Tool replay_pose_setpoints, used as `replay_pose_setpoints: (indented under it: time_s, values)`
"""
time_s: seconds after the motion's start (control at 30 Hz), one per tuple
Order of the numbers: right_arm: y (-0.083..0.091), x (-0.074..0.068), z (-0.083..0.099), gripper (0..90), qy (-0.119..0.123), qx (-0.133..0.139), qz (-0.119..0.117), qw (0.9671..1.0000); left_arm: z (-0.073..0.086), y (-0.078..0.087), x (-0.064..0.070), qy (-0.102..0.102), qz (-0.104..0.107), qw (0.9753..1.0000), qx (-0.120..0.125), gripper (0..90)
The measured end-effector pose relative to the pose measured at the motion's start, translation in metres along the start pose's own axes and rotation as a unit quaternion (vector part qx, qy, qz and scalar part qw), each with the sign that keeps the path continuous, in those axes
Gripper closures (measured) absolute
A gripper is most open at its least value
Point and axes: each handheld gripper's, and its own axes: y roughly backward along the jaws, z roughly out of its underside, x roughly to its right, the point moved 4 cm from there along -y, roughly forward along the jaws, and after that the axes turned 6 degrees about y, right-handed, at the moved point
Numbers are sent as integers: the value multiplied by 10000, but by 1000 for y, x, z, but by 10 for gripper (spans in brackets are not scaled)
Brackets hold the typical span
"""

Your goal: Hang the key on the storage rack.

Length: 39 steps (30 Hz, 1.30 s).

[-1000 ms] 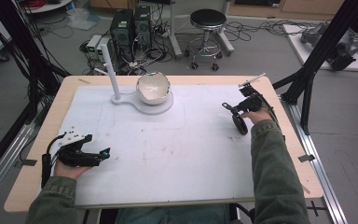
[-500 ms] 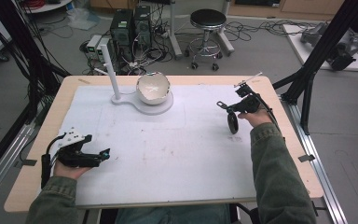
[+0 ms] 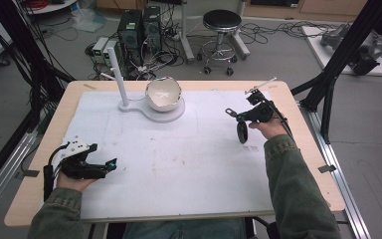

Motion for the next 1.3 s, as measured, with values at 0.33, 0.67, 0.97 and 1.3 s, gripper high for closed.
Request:
replay_pose_setpoints:
  time_s: [0.33,0.67,0.97,1.3]
  values:
    - [-5,-22,-7,843,303,27,-149,9994,0,0,0,22,1,10000,15,62]
    - [-13,-61,-33,842,621,38,-466,9970,0,1,0,19,2,10000,24,62]
    - [-20,-94,-65,840,833,174,-746,9936,-1,1,-1,30,-1,10000,48,62]
    - [-31,-122,-96,837,1048,269,-968,9894,-1,2,-2,55,8,10000,72,62]
